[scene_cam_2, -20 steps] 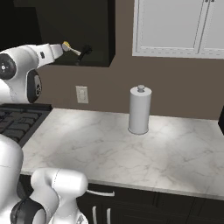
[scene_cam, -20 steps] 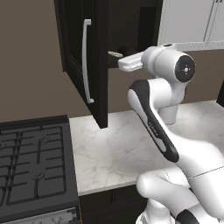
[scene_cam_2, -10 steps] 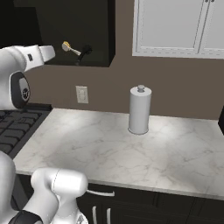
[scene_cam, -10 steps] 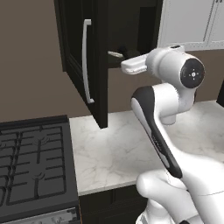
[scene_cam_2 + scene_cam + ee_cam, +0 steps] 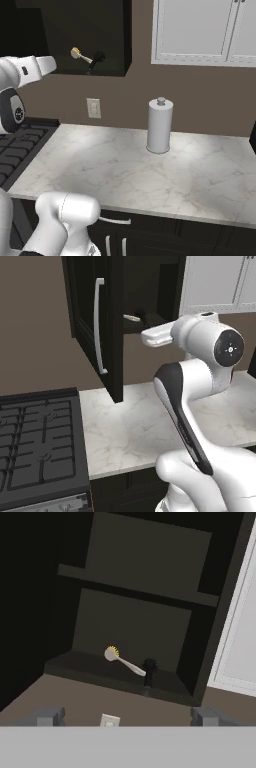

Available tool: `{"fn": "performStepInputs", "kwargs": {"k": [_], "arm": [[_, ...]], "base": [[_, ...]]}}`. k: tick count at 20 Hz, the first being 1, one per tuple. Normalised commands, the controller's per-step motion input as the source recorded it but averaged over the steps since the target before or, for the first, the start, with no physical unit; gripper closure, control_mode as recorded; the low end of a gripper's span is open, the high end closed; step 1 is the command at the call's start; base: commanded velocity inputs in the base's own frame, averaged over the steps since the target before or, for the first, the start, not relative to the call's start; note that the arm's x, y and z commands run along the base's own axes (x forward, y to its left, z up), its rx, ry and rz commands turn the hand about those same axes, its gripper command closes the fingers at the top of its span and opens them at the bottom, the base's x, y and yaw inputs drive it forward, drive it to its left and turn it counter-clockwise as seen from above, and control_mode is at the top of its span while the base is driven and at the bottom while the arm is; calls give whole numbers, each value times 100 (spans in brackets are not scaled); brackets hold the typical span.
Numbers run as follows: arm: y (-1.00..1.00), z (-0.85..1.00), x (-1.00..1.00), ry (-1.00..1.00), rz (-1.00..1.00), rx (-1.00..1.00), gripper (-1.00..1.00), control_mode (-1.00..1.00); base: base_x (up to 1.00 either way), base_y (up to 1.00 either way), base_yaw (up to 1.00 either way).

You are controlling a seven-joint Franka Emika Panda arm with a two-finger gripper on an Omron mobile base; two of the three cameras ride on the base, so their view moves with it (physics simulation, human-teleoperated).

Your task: Pick up the dish brush and dish brush from the sink, and place them back in the cabinet, and close the cabinet door.

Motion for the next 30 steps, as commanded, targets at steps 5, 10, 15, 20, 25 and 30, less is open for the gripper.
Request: {"fn": "performStepInputs", "kwargs": {"k": [5,10,15,20,25,30], "arm": [[0,0,-31,0,0,0,-100,-100],[0,0,-30,0,0,0,-100,-100],[0,-5,-33,-3,1,0,-100,-100],[6,-4,-31,-4,0,2,-100,-100],[14,-10,-28,-5,0,3,-100,-100],[20,-2,-39,-3,0,3,-100,-100]], "base": [[0,0,0],[0,0,0],[0,0,0],[0,0,0],[0,0,0],[0,0,0]]}}
